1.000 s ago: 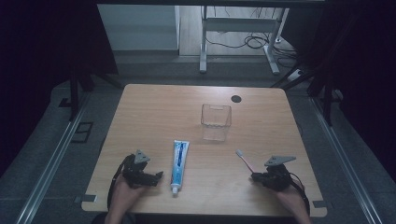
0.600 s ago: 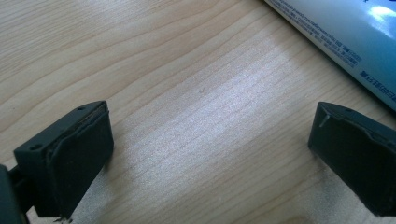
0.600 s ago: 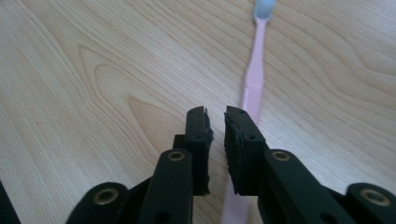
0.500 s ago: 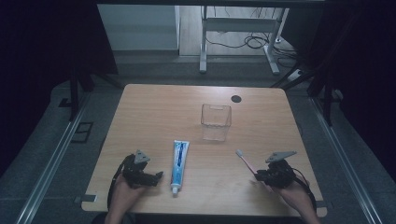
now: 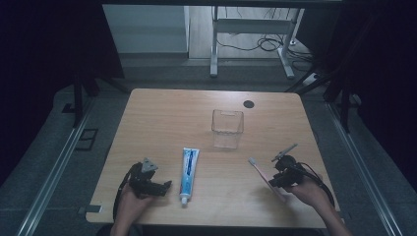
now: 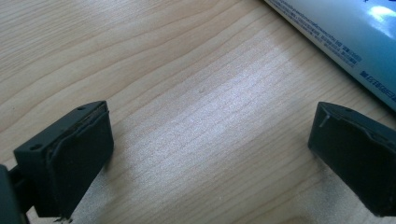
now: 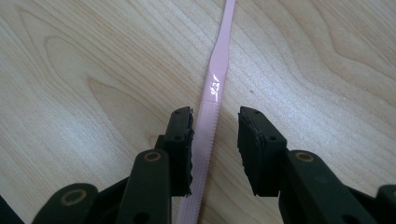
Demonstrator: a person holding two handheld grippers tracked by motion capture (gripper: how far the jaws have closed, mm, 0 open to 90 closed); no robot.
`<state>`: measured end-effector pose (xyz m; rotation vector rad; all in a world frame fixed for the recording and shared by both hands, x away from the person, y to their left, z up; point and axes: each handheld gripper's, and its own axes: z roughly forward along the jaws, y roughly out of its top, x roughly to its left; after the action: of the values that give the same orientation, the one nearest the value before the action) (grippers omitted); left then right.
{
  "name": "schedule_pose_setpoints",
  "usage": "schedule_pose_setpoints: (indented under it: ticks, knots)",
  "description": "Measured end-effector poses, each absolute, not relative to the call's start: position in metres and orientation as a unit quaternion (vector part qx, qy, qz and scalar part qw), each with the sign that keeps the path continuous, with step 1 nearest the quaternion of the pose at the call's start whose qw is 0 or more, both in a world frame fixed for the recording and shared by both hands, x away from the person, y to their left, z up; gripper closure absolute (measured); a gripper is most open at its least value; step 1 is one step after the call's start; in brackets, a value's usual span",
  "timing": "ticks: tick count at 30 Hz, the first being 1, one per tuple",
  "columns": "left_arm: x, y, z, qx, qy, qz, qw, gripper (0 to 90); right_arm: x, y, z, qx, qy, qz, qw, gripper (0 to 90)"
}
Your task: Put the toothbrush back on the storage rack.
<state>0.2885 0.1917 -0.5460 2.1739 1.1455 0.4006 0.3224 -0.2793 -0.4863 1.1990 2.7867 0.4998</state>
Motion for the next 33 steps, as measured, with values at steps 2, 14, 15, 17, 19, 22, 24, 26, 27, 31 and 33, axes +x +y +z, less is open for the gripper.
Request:
schedule_pose_setpoints:
  ticks: [2,14,15,17,19,22,24,26,27,31,33]
  knots:
    - [0.288,0.192,-0.546,0.827,0.436,0.152,0.320,0.2,0.327,-0.274,-0.486,0.386,0.910,0.145,0.029,64.6]
    - [0.288,0.192,-0.546,0.827,0.436,0.152,0.320,0.2,0.347,-0.246,-0.490,0.375,0.926,0.048,0.007,67.2]
    - [0.288,0.192,-0.546,0.827,0.436,0.152,0.320,0.2,0.349,-0.244,-0.491,0.377,0.925,0.042,0.005,67.5]
    - [0.288,0.192,-0.546,0.827,0.437,0.152,0.320,0.2,0.351,-0.242,-0.493,0.377,0.926,0.034,0.004,67.9]
    - [0.288,0.192,-0.546,0.827,0.436,0.152,0.320,0.2,0.353,-0.239,-0.495,0.378,0.925,0.028,0.000,68.3]
    - [0.288,0.192,-0.546,0.827,0.436,0.152,0.320,0.2,0.355,-0.237,-0.498,0.379,0.925,0.022,0.000,68.8]
    - [0.288,0.192,-0.546,0.827,0.436,0.152,0.320,0.2,0.356,-0.236,-0.499,0.377,0.926,0.017,0.001,69.0]
    - [0.288,0.192,-0.546,0.826,0.438,0.152,0.320,0.2,0.358,-0.235,-0.499,0.379,0.925,0.017,0.002,69.4]
    - [0.288,0.192,-0.546,0.827,0.437,0.152,0.320,0.2,0.358,-0.235,-0.499,0.380,0.925,0.017,0.002,69.8]
    - [0.288,0.192,-0.546,0.827,0.436,0.152,0.320,0.2,0.359,-0.232,-0.499,0.381,0.924,0.016,0.001,73.2]
    - [0.288,0.192,-0.546,0.827,0.437,0.152,0.320,0.2,0.359,-0.231,-0.499,0.379,0.925,0.011,0.001,76.6]
